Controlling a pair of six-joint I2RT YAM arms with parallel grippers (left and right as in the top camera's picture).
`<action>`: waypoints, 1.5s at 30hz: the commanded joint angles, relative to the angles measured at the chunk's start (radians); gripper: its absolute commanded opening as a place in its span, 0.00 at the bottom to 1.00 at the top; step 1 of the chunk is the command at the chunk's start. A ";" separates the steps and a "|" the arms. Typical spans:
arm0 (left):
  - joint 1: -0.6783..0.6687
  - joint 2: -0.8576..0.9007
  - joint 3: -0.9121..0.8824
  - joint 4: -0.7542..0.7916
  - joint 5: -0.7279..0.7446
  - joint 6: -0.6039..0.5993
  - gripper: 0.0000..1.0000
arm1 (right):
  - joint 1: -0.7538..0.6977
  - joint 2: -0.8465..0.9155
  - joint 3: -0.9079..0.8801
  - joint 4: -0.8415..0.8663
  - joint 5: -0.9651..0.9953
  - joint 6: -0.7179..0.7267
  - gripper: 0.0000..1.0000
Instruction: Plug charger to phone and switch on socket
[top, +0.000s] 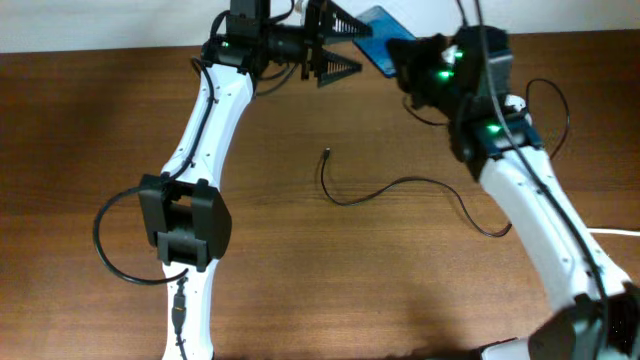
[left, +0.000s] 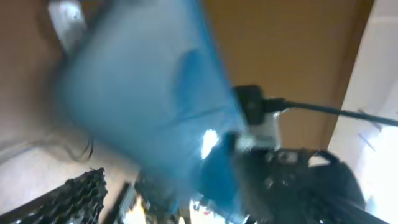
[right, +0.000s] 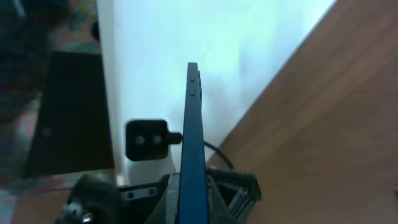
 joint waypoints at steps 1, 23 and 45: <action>0.008 0.000 0.017 0.144 -0.024 -0.240 0.91 | 0.042 0.043 0.004 0.057 0.049 0.162 0.04; -0.023 0.000 0.017 0.174 -0.335 -0.419 0.33 | 0.085 0.078 0.004 0.149 0.156 0.284 0.04; -0.026 0.000 0.017 0.174 -0.359 -0.446 0.00 | 0.114 0.080 0.004 0.148 0.156 0.283 0.11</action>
